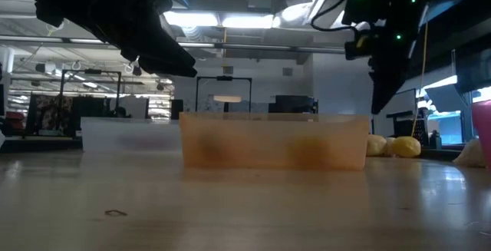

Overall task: Sort produce into baskets
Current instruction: Put the lemon into the orange bin

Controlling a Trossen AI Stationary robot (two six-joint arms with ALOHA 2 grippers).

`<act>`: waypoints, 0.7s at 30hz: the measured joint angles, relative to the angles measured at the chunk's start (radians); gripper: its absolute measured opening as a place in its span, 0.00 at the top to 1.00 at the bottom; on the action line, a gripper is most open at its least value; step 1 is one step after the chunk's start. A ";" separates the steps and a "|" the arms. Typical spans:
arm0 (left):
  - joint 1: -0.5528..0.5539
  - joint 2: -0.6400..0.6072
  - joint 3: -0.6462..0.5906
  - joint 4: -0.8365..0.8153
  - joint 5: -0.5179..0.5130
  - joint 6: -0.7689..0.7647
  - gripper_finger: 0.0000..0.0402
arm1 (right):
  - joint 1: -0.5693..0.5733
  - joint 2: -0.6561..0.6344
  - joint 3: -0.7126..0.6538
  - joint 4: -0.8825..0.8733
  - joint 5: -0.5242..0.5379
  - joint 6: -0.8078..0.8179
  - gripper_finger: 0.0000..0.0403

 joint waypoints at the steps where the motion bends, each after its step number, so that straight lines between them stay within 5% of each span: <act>1: 0.000 0.000 0.000 0.000 0.000 0.000 0.39 | 0.000 0.000 0.000 0.004 0.025 -0.009 0.33; 13: 0.000 0.000 0.000 0.000 0.000 -0.003 0.39 | -0.005 0.000 0.000 0.005 0.207 -0.098 0.33; 21: 0.000 0.000 0.000 0.000 0.000 -0.007 0.39 | -0.125 0.014 0.000 0.006 0.226 -0.185 0.33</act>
